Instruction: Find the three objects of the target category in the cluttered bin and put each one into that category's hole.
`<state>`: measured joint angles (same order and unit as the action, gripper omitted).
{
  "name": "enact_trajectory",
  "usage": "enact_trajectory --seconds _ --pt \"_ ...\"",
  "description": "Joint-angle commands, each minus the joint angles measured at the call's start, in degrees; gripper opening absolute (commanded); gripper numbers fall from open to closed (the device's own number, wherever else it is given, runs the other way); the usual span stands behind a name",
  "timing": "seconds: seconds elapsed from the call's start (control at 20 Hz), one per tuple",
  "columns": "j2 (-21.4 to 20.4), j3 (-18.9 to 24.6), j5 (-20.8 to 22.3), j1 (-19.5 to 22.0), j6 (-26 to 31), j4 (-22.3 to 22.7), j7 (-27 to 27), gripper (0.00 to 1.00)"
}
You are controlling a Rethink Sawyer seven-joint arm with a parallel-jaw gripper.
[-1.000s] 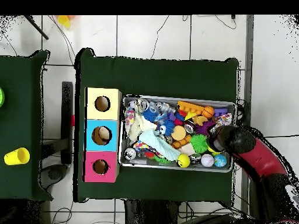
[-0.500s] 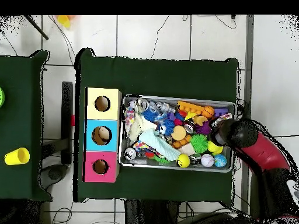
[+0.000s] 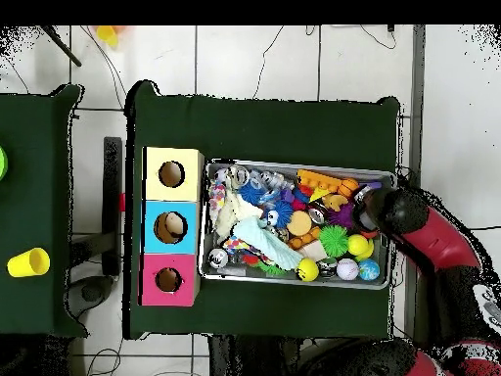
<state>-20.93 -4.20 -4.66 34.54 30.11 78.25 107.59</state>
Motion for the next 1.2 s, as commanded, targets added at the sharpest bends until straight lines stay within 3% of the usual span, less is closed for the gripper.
enact_trajectory --seconds 0.05,0.45,0.95,1.2 --pt "7.3 5.4 -2.7 -3.2 -0.3 -4.2 8.4 1.00" --pt "6.0 4.7 -3.5 -4.4 -1.3 -1.8 9.3 1.00" --pt "4.8 5.6 -3.1 -2.8 -2.0 1.3 6.8 1.00" --pt "2.3 5.6 -2.2 -1.7 -3.4 6.8 6.3 1.00"
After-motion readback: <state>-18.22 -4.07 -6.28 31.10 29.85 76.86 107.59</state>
